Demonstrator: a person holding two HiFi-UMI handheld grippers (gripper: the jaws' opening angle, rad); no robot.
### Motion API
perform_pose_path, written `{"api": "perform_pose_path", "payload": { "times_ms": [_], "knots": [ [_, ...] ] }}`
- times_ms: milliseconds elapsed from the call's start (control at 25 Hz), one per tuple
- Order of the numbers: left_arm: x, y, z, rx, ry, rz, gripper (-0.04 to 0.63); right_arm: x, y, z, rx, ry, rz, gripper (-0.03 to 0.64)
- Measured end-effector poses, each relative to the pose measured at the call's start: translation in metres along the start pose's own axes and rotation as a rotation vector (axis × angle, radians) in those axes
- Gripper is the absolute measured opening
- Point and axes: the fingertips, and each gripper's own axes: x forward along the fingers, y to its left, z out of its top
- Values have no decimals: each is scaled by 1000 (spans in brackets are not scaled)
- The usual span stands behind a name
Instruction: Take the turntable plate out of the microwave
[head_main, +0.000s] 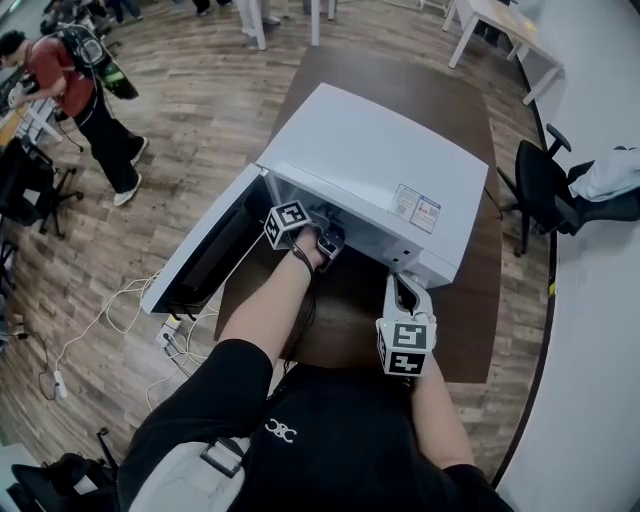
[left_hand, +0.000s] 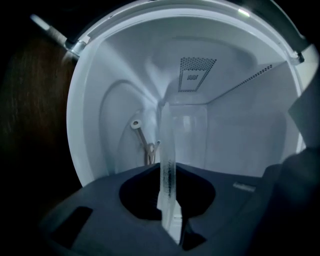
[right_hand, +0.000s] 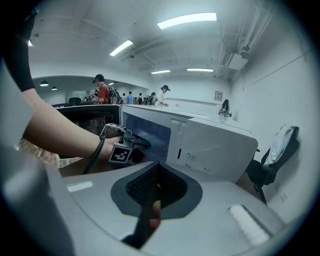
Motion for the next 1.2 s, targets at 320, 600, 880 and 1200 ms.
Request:
{"api": "perform_pose_path", "payload": {
  "times_ms": [320,600,880,1200],
  "knots": [
    [-6,-15,-1,38,-27,-82,35,-4,5,7,-20,-19,-6,9],
    [-25,-15,-7,59,-16,-106,37,-9,10,8,-17,-31,-4,9],
    [-53,-18,-13,43,-22,-155,37,-11,22,9,-24,-41,8,9],
    [-87,-29,-27,39,-22,-197,37,-23,37,15,-33,-68,15,9]
  ]
}}
